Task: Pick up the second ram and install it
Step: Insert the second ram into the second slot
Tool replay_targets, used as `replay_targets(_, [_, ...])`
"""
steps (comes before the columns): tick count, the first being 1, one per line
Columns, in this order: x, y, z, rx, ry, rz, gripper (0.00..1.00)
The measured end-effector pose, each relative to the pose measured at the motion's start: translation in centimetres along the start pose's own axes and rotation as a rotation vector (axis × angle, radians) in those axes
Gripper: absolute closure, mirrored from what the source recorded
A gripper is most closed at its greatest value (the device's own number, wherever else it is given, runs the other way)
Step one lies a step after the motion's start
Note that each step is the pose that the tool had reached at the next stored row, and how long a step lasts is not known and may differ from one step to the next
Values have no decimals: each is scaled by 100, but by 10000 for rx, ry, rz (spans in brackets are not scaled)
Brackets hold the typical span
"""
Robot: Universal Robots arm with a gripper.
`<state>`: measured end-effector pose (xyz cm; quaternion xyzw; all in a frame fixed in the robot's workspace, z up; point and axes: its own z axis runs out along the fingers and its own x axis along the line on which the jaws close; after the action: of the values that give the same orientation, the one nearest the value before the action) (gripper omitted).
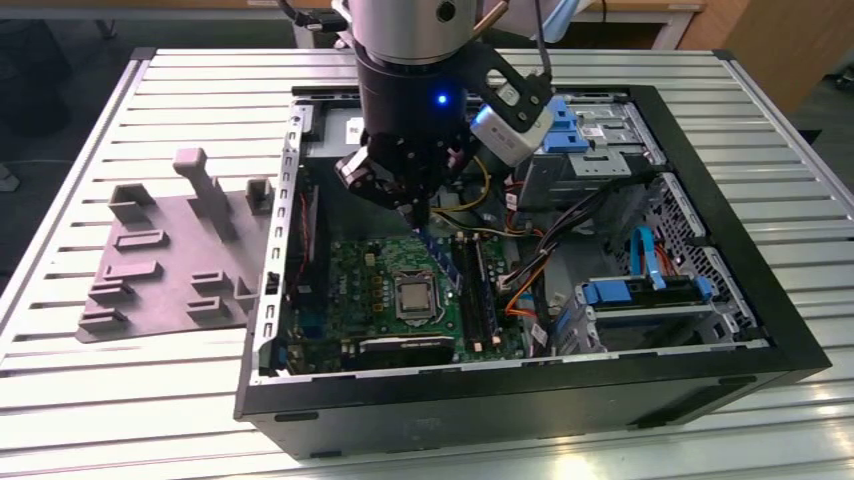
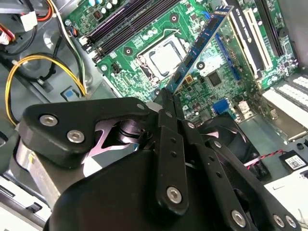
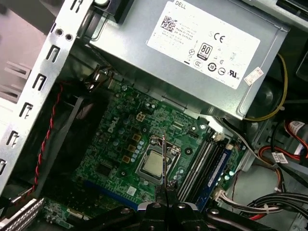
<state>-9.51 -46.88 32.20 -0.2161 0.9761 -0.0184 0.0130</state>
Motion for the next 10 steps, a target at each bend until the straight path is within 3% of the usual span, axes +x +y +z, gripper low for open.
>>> replay_targets(10, [0,0,1,13,31,752,88])
